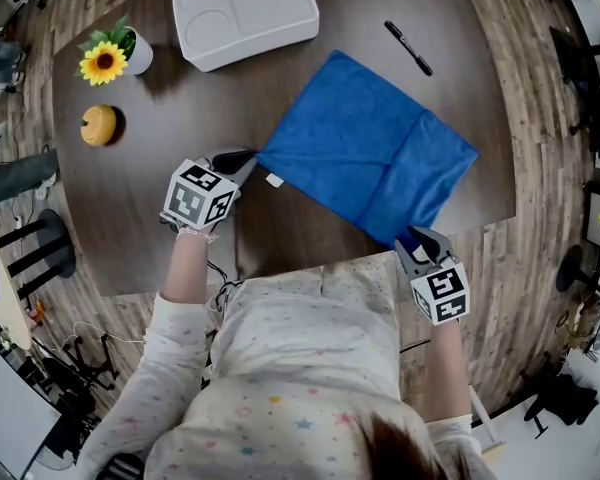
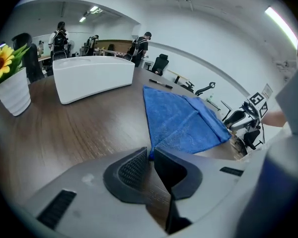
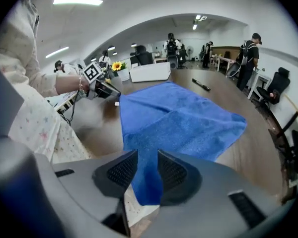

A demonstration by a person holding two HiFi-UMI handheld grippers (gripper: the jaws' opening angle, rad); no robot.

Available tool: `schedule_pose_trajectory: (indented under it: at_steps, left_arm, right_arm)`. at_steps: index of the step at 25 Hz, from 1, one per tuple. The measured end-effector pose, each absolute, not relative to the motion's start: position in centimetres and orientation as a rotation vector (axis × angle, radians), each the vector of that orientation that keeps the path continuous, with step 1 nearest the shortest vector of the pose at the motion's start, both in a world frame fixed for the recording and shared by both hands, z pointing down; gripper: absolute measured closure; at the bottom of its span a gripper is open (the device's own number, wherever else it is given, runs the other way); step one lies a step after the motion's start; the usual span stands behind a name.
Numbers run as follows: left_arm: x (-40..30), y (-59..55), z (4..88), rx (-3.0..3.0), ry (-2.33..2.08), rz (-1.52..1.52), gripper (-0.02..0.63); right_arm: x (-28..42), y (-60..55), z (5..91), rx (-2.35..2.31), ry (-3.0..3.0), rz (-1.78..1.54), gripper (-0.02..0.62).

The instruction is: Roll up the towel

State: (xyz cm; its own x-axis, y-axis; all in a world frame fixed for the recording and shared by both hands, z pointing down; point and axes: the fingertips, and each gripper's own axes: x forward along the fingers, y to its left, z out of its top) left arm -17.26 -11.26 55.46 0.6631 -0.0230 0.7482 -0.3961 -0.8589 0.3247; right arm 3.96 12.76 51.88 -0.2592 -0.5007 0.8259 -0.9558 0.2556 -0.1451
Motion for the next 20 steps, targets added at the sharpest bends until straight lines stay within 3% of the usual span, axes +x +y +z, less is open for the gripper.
schedule_pose_trajectory:
  at_steps: [11, 20]
  left_arm:
    - [-17.4, -13.2, 52.6, 2.459, -0.481, 0.892, 0.581]
    - [-16.1, -13.1, 52.1, 2.501, -0.513, 0.779, 0.581]
  right_arm:
    - [4.8, -4.2, 45.1, 1.369, -2.119, 0.57, 0.471]
    - [4.2, -15.7, 50.1, 1.371, -2.104, 0.537, 0.462]
